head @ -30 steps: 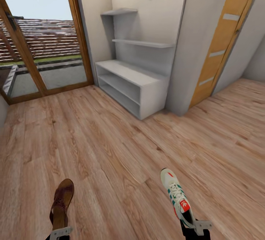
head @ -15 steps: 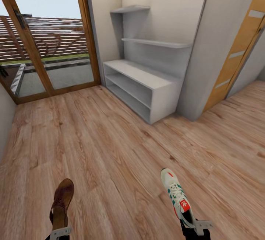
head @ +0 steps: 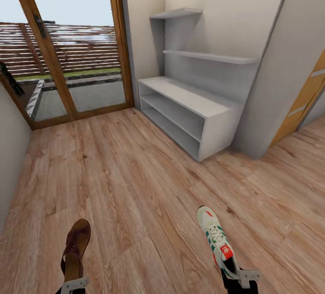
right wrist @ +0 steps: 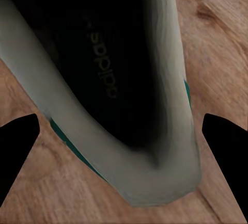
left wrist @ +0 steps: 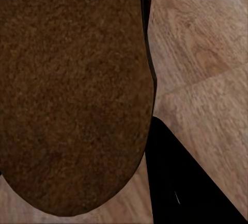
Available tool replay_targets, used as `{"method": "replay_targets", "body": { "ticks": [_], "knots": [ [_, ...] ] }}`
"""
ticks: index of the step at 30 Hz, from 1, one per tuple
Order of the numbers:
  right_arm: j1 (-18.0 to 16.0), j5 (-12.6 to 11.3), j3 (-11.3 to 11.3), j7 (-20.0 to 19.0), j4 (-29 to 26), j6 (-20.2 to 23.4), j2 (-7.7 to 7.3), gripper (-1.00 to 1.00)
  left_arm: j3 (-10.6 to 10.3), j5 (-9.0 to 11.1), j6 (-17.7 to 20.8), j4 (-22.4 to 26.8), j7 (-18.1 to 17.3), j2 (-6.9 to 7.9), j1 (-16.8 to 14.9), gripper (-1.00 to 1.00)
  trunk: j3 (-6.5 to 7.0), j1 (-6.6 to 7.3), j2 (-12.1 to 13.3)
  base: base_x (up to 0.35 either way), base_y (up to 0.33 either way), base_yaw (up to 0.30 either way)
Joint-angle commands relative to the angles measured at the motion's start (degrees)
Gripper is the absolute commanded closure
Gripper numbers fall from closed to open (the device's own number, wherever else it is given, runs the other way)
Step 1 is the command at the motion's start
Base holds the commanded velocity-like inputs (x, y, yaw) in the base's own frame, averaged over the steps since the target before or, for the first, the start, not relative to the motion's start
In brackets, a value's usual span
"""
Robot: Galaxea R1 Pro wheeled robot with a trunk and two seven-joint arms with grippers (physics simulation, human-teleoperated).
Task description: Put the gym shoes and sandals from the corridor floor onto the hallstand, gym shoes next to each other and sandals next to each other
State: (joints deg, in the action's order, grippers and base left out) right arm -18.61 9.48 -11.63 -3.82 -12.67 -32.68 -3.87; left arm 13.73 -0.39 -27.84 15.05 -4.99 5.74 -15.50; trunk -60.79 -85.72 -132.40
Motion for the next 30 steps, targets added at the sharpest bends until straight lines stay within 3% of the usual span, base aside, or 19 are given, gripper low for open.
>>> {"method": "replay_targets", "body": {
  "ticks": [1,9,30],
  "knots": [
    [0.0,0.3,-0.5,-0.4,0.0,-0.2,0.01,1.0,0.5,-0.2,-0.1,-0.1,-0.5,-0.03,-0.1,1.0,0.01,-0.02,0.0,0.297,0.152,0.233],
    [0.0,0.3,-0.5,-0.4,0.0,-0.2,0.01,1.0,0.5,-0.2,-0.1,0.0,-0.5,-0.03,-0.1,1.0,0.23,-0.02,0.0,0.302,0.141,0.201],
    [0.0,0.4,-0.5,-0.5,0.1,-0.2,-0.27,1.0,0.5,-0.2,-0.1,0.0,-0.4,-0.03,-0.1,1.0,0.24,-0.02,0.0,0.304,0.138,0.006]
  ]
}}
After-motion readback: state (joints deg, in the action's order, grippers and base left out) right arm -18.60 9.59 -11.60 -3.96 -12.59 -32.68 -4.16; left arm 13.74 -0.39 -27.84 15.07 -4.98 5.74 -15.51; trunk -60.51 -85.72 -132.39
